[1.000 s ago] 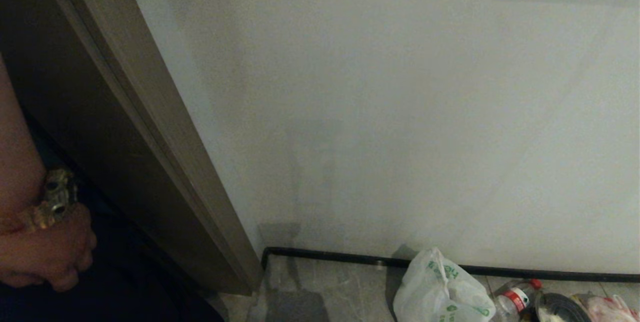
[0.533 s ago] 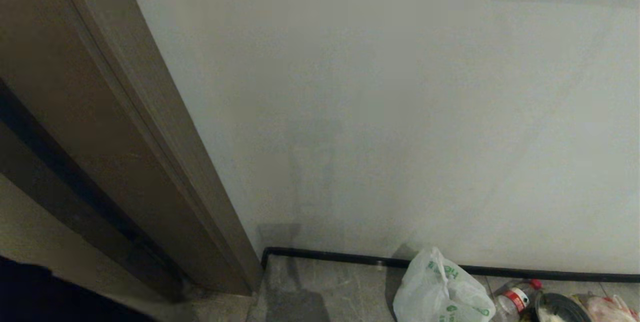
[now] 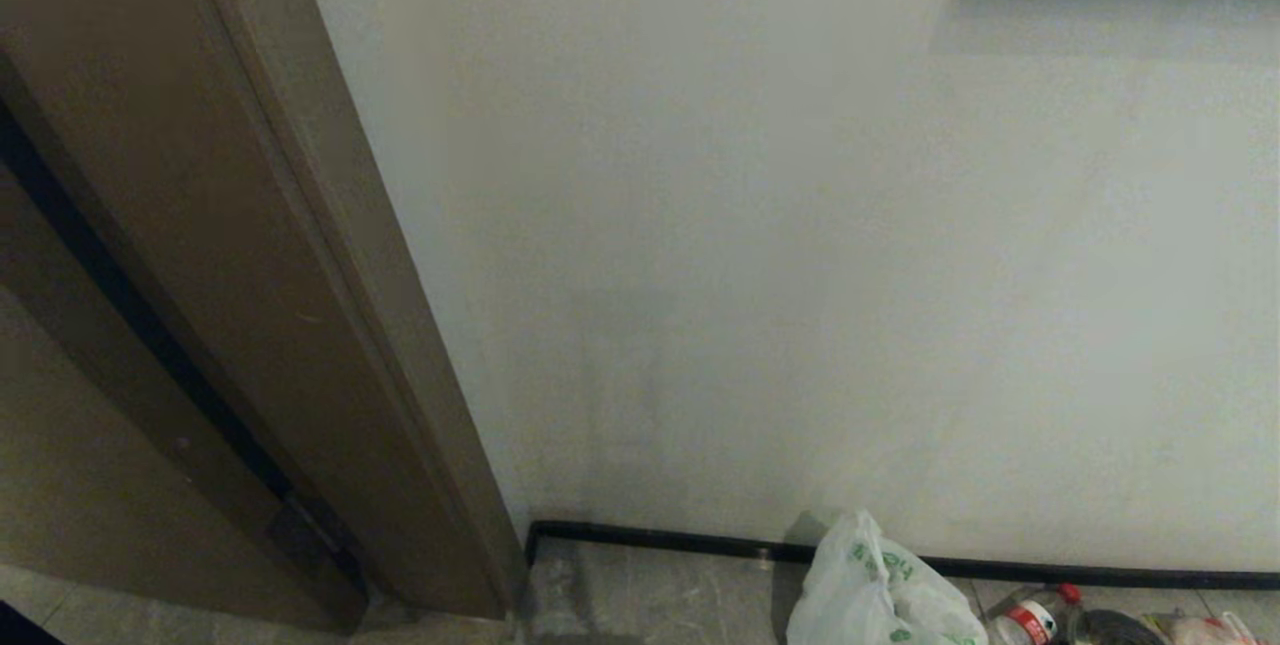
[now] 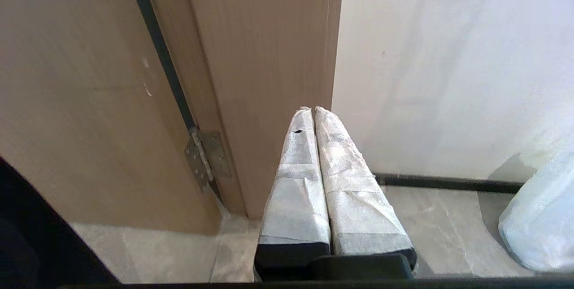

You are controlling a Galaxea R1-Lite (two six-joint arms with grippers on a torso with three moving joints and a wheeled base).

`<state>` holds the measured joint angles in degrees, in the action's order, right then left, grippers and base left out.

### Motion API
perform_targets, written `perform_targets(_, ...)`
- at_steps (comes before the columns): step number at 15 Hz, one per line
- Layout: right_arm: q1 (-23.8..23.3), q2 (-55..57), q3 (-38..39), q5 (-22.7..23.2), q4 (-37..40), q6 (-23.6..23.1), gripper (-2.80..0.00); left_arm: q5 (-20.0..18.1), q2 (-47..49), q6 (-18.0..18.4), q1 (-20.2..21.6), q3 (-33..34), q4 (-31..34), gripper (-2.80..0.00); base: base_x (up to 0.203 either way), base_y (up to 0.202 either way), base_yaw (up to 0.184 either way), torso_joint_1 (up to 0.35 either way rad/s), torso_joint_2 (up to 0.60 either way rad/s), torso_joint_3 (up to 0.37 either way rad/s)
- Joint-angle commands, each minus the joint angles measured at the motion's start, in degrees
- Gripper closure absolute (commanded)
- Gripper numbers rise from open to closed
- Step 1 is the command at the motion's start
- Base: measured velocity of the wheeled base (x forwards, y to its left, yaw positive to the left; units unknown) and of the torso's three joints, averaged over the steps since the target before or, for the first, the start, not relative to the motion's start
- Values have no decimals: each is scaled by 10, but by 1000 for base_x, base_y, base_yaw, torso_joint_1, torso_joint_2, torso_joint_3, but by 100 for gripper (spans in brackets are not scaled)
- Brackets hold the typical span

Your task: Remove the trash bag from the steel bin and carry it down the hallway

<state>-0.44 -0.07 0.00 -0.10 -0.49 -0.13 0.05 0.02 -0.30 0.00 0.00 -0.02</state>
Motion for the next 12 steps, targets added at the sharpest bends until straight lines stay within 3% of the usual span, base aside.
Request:
perform_targets(1, 0, 0, 0, 0, 0, 0, 0, 0, 0, 0, 0, 0, 0, 0, 0, 0, 0, 4, -41, 4)
perform_targets(12, 0, 0, 0, 1, 0, -5, 0, 0, 0, 2, 0, 0, 0, 0, 0, 0, 0, 2, 2, 22)
